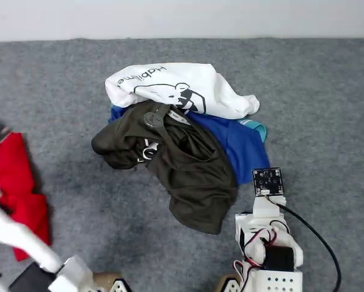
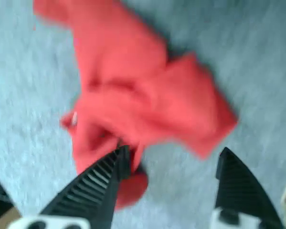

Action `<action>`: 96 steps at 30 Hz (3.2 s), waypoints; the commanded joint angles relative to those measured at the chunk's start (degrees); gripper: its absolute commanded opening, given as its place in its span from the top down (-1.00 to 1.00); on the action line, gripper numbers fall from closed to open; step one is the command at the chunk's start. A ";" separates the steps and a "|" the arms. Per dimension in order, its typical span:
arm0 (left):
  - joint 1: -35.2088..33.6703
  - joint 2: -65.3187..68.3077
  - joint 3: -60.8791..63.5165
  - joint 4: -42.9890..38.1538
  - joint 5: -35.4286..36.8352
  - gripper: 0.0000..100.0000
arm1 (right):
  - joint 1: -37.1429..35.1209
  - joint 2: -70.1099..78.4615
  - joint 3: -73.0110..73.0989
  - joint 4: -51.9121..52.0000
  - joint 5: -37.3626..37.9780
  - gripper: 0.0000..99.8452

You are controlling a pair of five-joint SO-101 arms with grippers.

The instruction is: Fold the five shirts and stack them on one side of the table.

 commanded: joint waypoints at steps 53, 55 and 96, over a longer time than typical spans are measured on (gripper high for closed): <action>21.01 -5.01 -17.98 -28.66 47.38 0.97 | 0.04 -0.48 0.79 0.13 0.62 0.98; 14.86 -5.45 -19.12 -32.26 47.38 0.97 | 0.04 -0.48 0.79 0.13 0.62 0.98; 17.67 -1.14 -22.46 1.23 27.52 0.45 | 0.04 -0.48 0.79 0.13 0.62 0.98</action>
